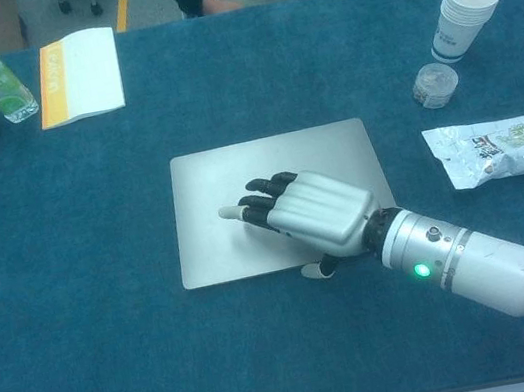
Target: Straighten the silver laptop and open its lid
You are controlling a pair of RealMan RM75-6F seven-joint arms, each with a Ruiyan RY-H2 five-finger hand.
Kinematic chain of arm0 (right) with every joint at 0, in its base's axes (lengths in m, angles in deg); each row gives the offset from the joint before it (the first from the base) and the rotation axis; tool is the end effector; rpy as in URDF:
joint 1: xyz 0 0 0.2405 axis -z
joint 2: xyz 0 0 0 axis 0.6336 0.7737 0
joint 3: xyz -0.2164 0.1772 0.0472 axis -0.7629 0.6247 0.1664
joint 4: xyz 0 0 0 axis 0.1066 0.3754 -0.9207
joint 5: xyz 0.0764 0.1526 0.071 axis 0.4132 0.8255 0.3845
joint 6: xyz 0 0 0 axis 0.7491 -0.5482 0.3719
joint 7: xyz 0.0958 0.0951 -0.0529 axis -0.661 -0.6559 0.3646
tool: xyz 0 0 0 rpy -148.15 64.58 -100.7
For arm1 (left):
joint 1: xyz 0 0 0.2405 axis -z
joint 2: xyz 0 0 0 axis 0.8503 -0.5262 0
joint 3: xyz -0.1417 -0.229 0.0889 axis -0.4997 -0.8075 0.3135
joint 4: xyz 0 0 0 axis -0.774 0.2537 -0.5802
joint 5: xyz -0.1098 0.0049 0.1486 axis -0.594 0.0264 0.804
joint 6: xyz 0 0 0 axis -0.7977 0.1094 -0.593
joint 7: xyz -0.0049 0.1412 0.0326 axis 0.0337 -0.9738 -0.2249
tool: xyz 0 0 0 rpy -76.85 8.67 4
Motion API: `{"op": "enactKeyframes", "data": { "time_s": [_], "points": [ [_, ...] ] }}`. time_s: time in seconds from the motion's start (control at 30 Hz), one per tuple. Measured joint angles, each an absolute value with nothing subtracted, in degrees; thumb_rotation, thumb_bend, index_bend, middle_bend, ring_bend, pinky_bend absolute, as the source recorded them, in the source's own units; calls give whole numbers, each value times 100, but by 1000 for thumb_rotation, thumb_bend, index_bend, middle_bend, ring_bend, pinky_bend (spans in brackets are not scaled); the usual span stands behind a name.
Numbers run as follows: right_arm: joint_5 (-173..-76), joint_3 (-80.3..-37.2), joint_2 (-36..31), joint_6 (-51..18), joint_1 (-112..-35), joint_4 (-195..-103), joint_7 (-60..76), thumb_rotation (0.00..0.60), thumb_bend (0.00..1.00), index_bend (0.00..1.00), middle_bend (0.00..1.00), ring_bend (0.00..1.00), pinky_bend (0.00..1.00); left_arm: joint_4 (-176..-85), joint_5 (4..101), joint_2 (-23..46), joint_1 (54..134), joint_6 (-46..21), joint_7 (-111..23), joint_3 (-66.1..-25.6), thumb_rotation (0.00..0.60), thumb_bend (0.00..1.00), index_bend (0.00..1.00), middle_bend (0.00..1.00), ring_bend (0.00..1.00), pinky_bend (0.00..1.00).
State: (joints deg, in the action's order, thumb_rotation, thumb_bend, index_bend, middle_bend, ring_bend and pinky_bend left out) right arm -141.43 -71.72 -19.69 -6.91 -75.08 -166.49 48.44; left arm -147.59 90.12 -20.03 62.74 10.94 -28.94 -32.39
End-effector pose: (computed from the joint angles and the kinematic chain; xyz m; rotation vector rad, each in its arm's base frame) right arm -0.1378 -0.2264 -0.0821 2.3404 -0.6575 0.8783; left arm -0.3221 0.1509 0.2449 -1.6129 -0.9249 -0.9072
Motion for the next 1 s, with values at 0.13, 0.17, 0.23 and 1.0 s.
{"op": "enactKeyframes", "data": {
  "time_s": [0.13,0.17,0.23,1.0],
  "points": [
    [-14167,-7172,-2055,-701,-7504,-16541,4848,600,157,0,140,26,163,-14719,9006,-1994,6268,1102,-2870,-3236,599,247,69,13,0,38],
    [-14171,-7170,-2073,-702,-7505,-16521,4853,600,157,0,140,26,163,-14716,9002,-1994,6267,1106,-2864,-3236,598,247,69,13,0,38],
    [-14166,-7156,-2109,-698,-7509,-16481,4858,600,157,0,140,25,163,-14699,8992,-1989,6265,1106,-2845,-3239,599,247,69,13,0,38],
    [-14056,-7082,-2327,-614,-7565,-16256,4986,600,343,0,140,25,163,-14454,8942,-1924,6235,1147,-2593,-3234,599,247,68,13,0,38]
  ]
}}
